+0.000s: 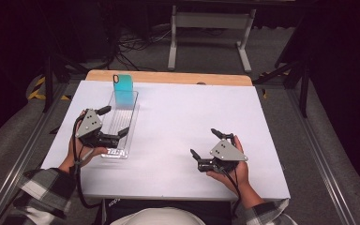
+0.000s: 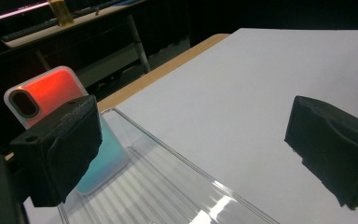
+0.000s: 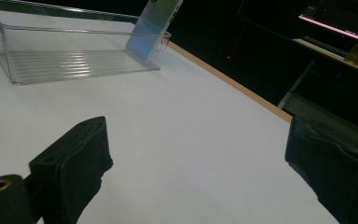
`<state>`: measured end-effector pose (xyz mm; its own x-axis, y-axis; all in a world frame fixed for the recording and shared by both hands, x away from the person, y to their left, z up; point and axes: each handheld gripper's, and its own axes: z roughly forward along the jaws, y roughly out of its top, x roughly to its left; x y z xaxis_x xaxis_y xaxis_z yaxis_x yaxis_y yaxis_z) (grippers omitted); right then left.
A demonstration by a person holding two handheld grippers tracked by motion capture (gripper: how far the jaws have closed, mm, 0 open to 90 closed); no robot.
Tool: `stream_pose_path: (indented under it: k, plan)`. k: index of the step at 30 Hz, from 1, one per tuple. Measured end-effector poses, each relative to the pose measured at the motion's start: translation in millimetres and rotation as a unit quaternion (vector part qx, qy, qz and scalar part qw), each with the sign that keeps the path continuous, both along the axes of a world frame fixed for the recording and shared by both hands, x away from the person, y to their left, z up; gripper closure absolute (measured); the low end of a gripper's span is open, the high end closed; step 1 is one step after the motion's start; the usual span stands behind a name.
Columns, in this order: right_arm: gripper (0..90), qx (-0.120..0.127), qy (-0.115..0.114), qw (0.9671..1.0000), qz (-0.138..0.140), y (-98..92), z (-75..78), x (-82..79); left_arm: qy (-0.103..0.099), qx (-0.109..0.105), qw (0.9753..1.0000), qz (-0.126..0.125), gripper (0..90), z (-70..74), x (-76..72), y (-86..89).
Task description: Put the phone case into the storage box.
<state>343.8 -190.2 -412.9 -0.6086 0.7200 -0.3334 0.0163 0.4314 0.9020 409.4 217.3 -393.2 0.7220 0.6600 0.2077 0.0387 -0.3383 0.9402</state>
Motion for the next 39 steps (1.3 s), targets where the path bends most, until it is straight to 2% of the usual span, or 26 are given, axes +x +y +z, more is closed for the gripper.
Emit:
stream_pose_path:
  k: [9, 21, 39]
  plan:
    - [8.1, -0.005, -0.002, 0.9999, -0.01, 0.8, 0.1, -0.3, -0.007, -0.016, 0.9996, -0.021, 3.3, -0.8, -9.0, 1.4]
    - [9.3, -0.008, -0.006, 0.9999, -0.012, 0.5, 0.7, -0.9, -0.015, -0.014, 0.9995, -0.025, 3.2, -0.6, -16.4, -0.8]
    - [9.6, -0.007, -0.01, 0.9999, -0.009, 1.1, 2.5, -2.8, -0.016, -0.017, 0.9992, -0.033, 3.7, -2.8, -31.5, -7.0]
